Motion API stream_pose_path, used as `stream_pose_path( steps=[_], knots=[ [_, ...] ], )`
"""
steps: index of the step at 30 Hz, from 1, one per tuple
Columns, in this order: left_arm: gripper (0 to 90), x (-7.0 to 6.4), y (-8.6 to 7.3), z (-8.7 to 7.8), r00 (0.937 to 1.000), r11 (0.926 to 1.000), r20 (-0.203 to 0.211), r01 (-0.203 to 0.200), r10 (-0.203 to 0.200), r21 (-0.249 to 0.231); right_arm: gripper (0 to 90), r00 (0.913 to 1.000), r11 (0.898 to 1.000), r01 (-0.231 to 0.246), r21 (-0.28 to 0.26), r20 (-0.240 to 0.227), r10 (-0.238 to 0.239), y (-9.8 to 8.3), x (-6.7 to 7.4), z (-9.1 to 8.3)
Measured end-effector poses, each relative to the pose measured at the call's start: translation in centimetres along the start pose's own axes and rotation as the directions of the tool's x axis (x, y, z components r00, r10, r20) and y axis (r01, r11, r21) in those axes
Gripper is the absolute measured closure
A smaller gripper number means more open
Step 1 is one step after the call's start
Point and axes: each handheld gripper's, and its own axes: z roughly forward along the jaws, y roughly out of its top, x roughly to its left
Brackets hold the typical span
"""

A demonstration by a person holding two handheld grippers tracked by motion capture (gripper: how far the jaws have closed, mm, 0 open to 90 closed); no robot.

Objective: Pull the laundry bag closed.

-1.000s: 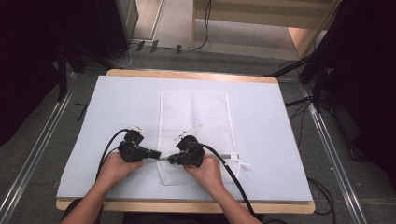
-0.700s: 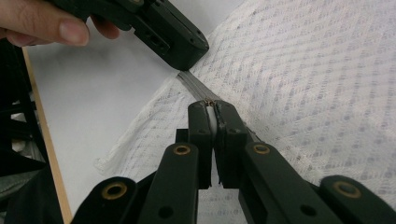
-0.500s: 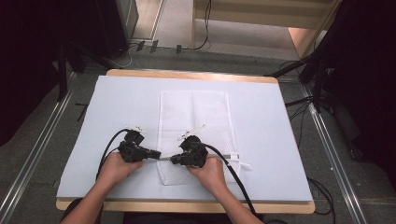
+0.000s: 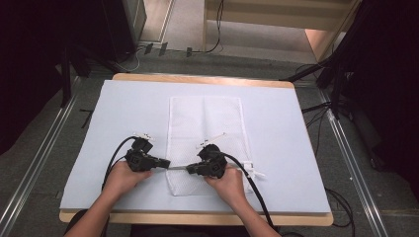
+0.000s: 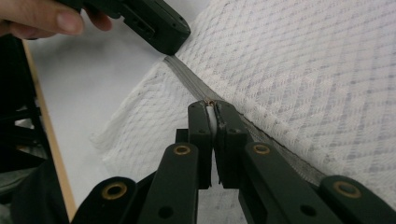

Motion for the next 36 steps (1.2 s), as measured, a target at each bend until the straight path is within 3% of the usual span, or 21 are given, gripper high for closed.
stream_pose_path(
  steps=[6, 16, 25, 36],
  knots=[
    [90.0, 0.0, 0.0, 0.0, 1.0, 1.0, -0.002, -0.004, 0.004, -0.001, 88.3, 1.0, 1.0, -0.004, 0.001, 0.009, 0.004, -0.2, 0.1, -0.3],
    [90.0, 0.0, -0.1, 0.0, 1.0, 1.0, -0.001, -0.01, 0.01, -0.003, 88.3, 0.9993, 0.999, -0.035, -0.014, 0.01, 0.035, -1.3, -1.0, -1.7],
    [90.0, 0.0, -0.1, 0.0, 0.9999, 0.9999, 0.004, -0.013, 0.013, -0.006, 88.3, 0.9992, 0.999, -0.026, -0.036, 0.03, 0.027, -2.0, -1.5, -2.6],
    [90.0, 0.0, -0.2, 0.0, 0.9998, 0.9997, 0.001, -0.021, 0.021, -0.011, 88.3, 0.9981, 0.997, -0.053, -0.048, 0.03, 0.054, -3.1, -2.6, -4.1]
  ],
)
